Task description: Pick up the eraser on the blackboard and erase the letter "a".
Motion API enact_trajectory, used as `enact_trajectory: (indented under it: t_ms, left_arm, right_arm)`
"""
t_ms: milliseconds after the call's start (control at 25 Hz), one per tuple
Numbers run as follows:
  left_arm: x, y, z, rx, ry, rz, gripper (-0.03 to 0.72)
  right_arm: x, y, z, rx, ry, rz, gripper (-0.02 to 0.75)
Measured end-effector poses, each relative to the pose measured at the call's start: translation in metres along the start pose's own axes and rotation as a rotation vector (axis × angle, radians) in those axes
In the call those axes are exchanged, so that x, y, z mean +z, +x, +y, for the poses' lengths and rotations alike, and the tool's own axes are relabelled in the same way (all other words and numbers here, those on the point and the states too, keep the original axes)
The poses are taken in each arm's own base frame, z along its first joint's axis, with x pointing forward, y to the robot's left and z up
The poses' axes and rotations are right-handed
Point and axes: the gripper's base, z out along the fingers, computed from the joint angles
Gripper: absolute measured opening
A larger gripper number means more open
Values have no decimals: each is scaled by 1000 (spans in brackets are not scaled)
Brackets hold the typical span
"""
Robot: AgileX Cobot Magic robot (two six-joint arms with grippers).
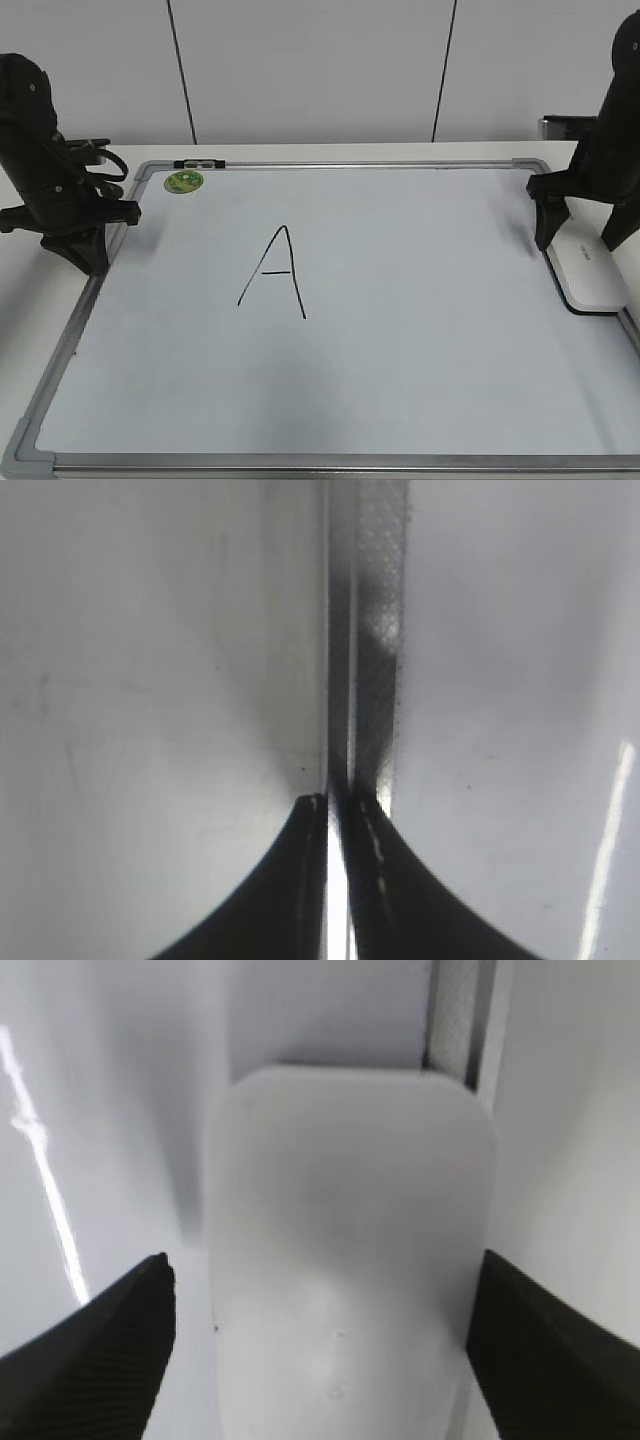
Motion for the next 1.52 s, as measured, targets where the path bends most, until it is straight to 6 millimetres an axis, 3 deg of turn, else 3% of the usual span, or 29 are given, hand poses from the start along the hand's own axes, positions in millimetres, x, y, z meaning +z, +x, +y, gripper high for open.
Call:
enact_trajectory:
  t_ms: [200, 320, 440, 600, 800, 1040, 1280, 1520]
  left_arm:
    - [0, 0, 0, -1, 1, 0, 90]
    - [0, 0, 0, -2, 3, 4, 222]
    - [0, 2, 0, 3, -4, 14, 408]
    - [-5, 1, 1, 10, -12, 1, 545]
    - [-19, 3, 1, 20, -18, -13, 573]
    - [-51, 7, 1, 35, -29, -50, 576]
    - [-85, 19, 1, 46, -45, -45, 569]
    - [-125, 35, 3, 58, -67, -65, 568]
  right_arm:
    - [-13, -8, -1, -5, 11, -52, 673]
    - [-13, -8, -1, -5, 11, -51, 673]
    - [-13, -8, -1, -6, 12, -51, 672]
    - [-13, -8, -1, -6, 12, -51, 671]
    - [-20, -7, 0, -3, 12, -67, 669]
    - [-54, 0, 3, 8, -2, -143, 636]
    - [-112, 19, 6, 22, -10, -275, 539]
    - [-161, 42, 15, 42, -77, -389, 522]
